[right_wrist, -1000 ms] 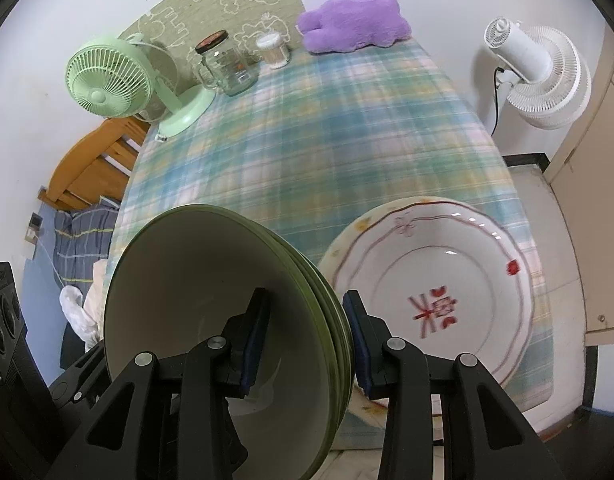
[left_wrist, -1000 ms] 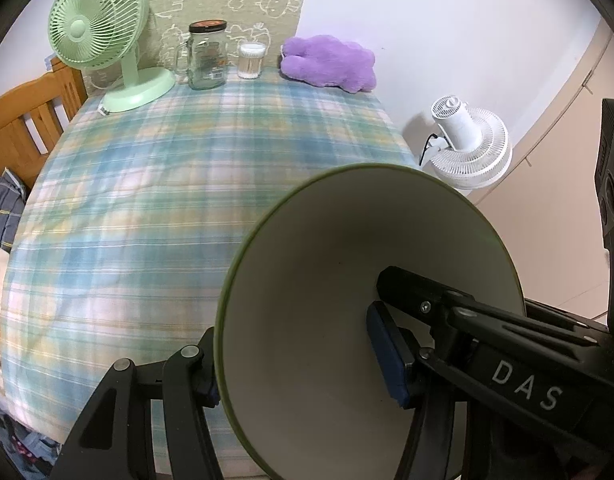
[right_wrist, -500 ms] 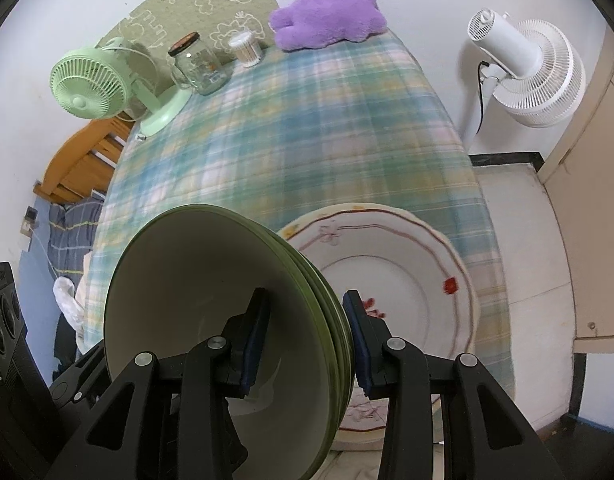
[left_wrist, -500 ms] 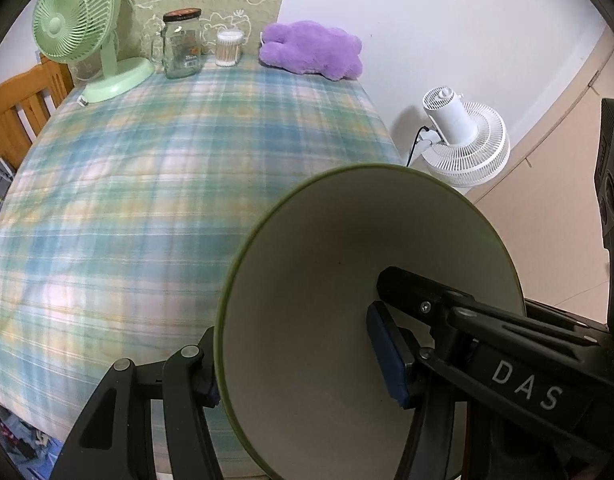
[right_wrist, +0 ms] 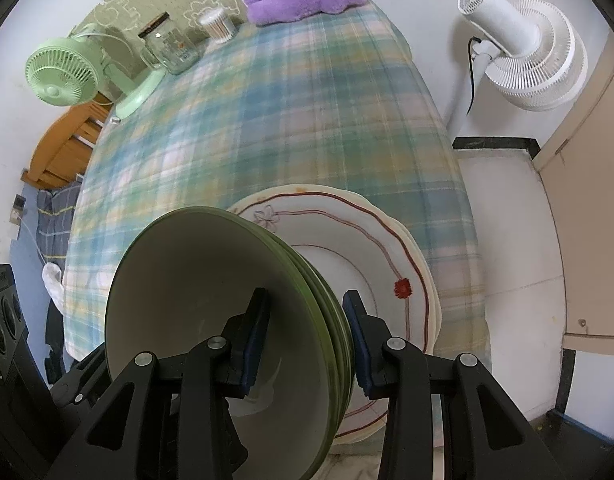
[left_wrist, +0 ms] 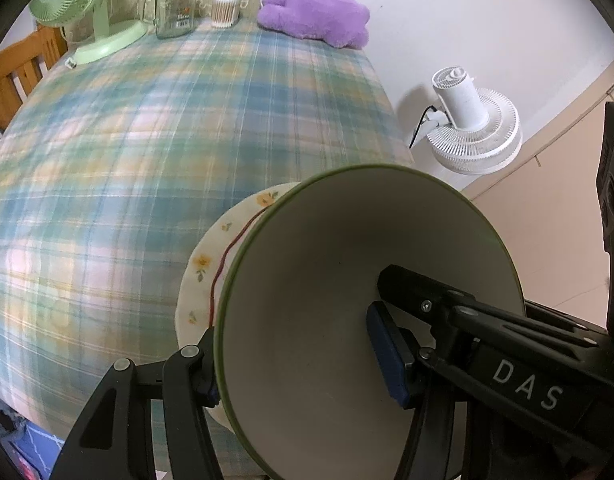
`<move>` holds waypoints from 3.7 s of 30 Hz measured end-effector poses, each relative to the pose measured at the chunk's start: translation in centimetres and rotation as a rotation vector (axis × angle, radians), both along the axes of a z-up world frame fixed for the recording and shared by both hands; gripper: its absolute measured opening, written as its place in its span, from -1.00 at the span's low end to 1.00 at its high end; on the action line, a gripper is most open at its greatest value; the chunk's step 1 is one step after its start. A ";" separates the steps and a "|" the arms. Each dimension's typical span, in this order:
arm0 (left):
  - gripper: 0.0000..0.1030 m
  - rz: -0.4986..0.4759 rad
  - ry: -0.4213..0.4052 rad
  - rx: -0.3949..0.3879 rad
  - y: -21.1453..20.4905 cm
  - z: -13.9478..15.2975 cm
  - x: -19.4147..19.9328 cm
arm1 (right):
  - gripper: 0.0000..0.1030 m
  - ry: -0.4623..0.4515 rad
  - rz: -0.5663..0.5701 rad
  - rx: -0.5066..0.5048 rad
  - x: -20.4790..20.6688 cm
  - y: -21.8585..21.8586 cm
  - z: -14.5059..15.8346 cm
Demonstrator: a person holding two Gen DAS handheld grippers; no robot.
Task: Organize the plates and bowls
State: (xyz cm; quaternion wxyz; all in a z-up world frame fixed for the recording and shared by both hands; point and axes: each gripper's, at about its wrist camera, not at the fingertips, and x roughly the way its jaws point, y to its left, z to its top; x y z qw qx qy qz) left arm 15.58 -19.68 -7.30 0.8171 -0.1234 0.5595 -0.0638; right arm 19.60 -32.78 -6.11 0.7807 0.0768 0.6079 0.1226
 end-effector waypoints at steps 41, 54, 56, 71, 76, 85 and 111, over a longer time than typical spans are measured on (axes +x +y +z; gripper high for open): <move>0.76 -0.040 -0.149 0.154 1.4 3.5 -2.6 | 0.44 -0.171 -0.123 -0.085 -4.1 -1.1 3.2; 0.80 -0.139 -0.324 0.200 9.8 7.1 -4.2 | 0.44 -0.333 -0.223 -0.249 -7.7 7.1 7.5; 0.80 -0.124 -0.354 0.211 11.6 7.5 -4.7 | 0.45 -0.356 -0.234 -0.246 -8.4 8.7 7.7; 0.91 0.087 -0.526 0.279 21.0 7.5 -11.5 | 0.63 -0.542 -0.216 -0.213 -13.8 16.0 7.9; 0.91 0.128 -0.539 0.286 22.8 6.6 -14.9 | 0.64 -0.577 -0.204 -0.227 -17.1 16.7 6.6; 0.91 0.149 -0.592 0.288 23.4 6.7 -19.6 | 0.65 -0.674 -0.149 -0.218 -22.4 18.6 6.7; 0.99 0.178 -0.648 0.276 22.8 7.3 -21.2 | 0.68 -0.749 -0.167 -0.223 -24.8 17.9 7.2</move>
